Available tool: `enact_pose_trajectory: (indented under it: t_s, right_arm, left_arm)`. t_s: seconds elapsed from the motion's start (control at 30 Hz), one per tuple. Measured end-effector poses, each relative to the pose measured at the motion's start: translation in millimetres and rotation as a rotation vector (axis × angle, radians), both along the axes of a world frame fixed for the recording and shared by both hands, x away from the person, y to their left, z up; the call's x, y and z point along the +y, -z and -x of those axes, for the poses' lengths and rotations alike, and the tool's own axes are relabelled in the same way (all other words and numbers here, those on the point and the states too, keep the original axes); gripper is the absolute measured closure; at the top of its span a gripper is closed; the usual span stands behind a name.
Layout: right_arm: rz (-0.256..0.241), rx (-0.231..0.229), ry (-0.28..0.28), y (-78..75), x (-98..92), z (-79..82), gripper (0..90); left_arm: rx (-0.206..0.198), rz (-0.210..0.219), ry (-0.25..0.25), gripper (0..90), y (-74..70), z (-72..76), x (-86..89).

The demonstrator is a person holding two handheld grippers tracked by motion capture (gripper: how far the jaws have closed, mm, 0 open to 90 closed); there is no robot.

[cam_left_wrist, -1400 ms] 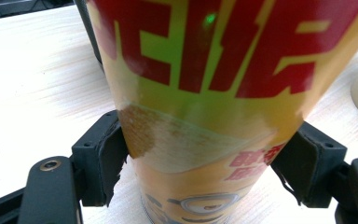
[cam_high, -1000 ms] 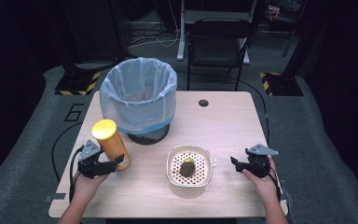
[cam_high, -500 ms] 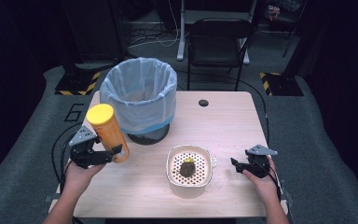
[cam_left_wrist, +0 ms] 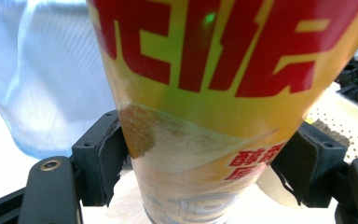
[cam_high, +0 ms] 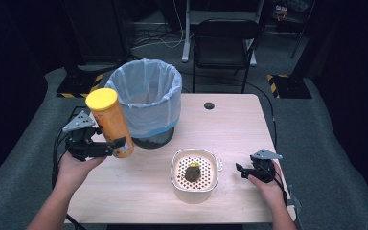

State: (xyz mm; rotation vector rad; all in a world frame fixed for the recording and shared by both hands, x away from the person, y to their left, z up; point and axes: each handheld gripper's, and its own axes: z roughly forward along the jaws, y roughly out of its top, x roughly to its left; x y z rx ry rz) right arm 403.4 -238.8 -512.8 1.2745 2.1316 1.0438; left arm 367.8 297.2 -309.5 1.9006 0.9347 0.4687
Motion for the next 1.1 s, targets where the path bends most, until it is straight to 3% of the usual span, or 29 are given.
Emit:
enact_pose_trajectory:
  t_s: [0.3, 0.6, 0.87, 1.1]
  right_arm:
    - [-0.019, 0.006, -0.024, 4.1, -1.3, -1.2, 24.4]
    - [-0.055, 0.014, -0.007, 6.4, -5.9, -1.6, 24.3]
    - [-0.040, 0.010, -0.002, 7.9, -6.5, -2.2, 24.3]
    - [-0.043, 0.020, 0.003, 10.4, -4.3, -2.8, 24.2]
  left_arm:
    - [0.007, 0.009, 0.017, 24.0, -28.2, -7.4, -2.5]
    - [-0.008, 0.011, 0.018, 24.0, -55.0, -15.5, -5.7]
    - [-0.028, 0.018, 0.019, 24.0, -79.9, -28.8, -14.3]
    - [-0.040, -0.009, 0.023, 24.0, -102.1, -41.2, -28.1]
